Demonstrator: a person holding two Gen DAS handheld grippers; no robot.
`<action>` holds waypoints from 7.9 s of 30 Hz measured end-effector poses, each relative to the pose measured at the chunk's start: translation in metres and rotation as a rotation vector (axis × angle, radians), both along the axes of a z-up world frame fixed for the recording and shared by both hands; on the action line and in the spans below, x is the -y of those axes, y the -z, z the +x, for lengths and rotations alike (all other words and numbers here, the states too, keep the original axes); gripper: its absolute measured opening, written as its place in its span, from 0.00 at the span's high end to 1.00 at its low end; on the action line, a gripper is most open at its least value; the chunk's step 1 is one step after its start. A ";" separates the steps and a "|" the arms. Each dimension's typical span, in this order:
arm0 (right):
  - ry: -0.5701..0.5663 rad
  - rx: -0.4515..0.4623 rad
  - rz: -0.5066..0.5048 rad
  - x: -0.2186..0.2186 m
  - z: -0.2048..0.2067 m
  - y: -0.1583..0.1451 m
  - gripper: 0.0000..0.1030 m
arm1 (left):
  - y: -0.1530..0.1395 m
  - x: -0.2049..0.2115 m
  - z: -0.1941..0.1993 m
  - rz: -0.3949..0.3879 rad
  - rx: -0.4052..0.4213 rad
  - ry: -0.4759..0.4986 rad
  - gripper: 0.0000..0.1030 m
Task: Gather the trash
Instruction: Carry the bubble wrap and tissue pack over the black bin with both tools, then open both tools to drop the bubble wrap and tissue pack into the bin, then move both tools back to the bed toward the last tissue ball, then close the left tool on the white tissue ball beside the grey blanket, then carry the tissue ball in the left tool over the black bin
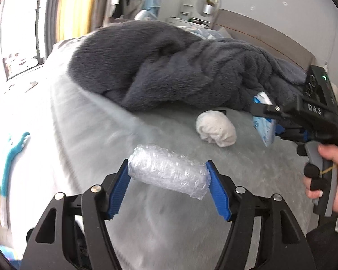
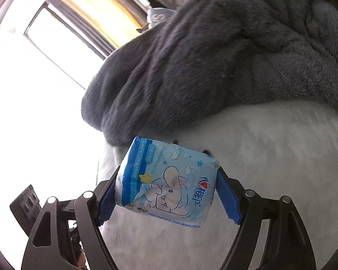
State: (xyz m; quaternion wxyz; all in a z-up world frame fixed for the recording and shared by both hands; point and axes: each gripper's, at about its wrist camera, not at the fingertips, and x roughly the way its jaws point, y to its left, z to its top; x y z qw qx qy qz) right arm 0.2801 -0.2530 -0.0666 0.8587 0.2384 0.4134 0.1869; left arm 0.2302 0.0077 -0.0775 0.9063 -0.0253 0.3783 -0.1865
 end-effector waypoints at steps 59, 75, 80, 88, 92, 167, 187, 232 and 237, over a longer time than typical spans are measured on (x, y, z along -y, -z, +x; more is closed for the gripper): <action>-0.503 0.232 -0.363 -0.332 -0.107 0.005 0.23 | 0.104 -0.227 -0.115 0.048 -0.443 -0.386 0.30; -0.564 0.125 -0.428 -0.377 -0.104 0.049 0.23 | 0.077 -0.276 -0.134 -0.014 -0.345 -0.459 0.16; -0.585 0.080 -0.466 -0.387 -0.102 0.070 0.23 | 0.064 -0.284 -0.140 -0.008 -0.300 -0.473 0.16; -0.607 0.017 -0.523 -0.394 -0.100 0.097 0.23 | 0.047 -0.292 -0.146 -0.010 -0.238 -0.486 0.16; -0.618 -0.016 -0.543 -0.395 -0.100 0.108 0.23 | 0.041 -0.295 -0.148 -0.021 -0.218 -0.488 0.16; -0.108 0.122 -0.254 -0.060 0.044 0.015 0.25 | -0.015 0.010 0.032 -0.086 0.067 0.041 0.18; -0.137 -0.054 0.003 -0.011 0.089 0.059 0.66 | 0.016 0.079 0.076 -0.145 -0.016 0.257 0.25; -0.173 0.036 -0.029 -0.041 -0.020 0.010 0.93 | -0.007 0.028 -0.034 -0.089 -0.035 -0.009 0.61; -0.211 0.073 -0.101 -0.072 -0.041 0.004 0.93 | -0.010 0.006 -0.059 -0.080 -0.040 -0.073 0.61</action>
